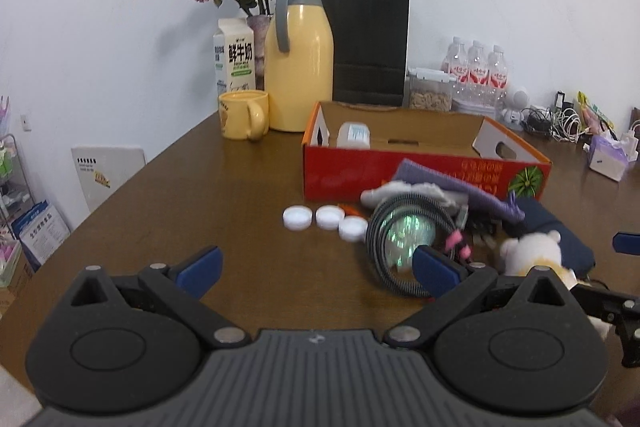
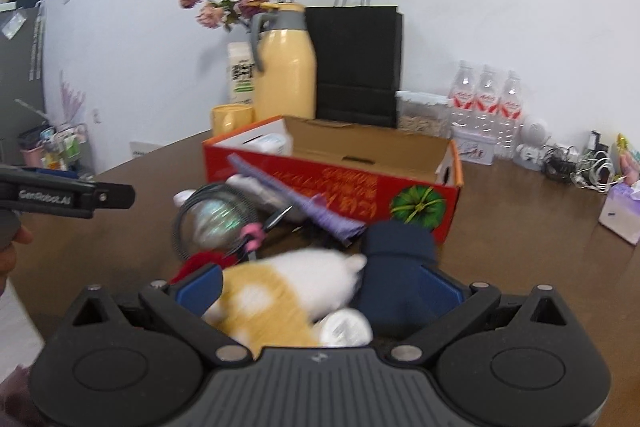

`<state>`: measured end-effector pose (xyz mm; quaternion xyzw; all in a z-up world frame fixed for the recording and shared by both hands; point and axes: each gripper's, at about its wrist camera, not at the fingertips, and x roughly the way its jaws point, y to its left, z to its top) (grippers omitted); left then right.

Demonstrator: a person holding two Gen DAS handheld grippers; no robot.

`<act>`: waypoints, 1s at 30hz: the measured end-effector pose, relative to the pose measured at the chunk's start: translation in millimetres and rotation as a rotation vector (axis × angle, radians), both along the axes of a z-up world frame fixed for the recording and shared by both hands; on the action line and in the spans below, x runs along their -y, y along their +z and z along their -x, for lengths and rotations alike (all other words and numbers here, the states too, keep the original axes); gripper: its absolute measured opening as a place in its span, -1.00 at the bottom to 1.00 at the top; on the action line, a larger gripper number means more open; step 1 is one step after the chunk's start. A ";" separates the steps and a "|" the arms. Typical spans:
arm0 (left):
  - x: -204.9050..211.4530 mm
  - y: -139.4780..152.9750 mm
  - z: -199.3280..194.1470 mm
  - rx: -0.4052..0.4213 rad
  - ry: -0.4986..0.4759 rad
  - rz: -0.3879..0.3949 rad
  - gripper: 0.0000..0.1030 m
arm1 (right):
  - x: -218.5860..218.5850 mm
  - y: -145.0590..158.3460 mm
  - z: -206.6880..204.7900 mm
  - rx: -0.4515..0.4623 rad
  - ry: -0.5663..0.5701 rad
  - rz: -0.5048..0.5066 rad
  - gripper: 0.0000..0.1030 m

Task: Organize objects
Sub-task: 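Grasp the red rose with the left gripper while the right grasps the plush toy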

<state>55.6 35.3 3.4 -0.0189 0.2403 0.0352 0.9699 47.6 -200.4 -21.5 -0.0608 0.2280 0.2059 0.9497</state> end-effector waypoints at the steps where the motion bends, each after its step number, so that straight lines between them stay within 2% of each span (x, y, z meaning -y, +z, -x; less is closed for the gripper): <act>1: -1.4 -1.2 3.8 -0.002 0.000 0.004 1.00 | -1.1 -1.6 3.2 -0.001 0.011 0.001 0.88; 6: -5.8 -3.8 13.3 -0.011 0.009 0.013 1.00 | -4.8 -10.7 9.1 -0.027 0.060 0.006 0.44; 7: -6.6 -4.3 14.7 -0.012 0.011 0.016 1.00 | -5.7 -11.9 9.4 -0.028 0.071 0.005 0.25; 8: -7.7 -4.3 14.9 -0.013 0.012 0.018 1.00 | -7.1 -12.6 9.1 -0.030 0.085 0.003 0.15; 15: -11.4 -4.9 20.2 -0.010 0.018 0.027 1.00 | -17.4 -21.7 -3.6 -0.056 0.136 0.041 0.12; 17: -11.6 -5.3 19.6 -0.013 0.019 0.027 1.00 | -17.8 -21.9 -5.2 -0.056 0.154 0.035 -0.04; 20: -11.0 -6.6 18.9 -0.017 0.018 0.027 1.00 | -16.9 -21.7 -5.6 -0.048 0.162 0.027 -0.13; 30: 5.2 -12.3 10.4 -0.039 -0.013 0.024 1.00 | -10.0 -4.7 0.8 0.022 0.163 -0.025 -0.17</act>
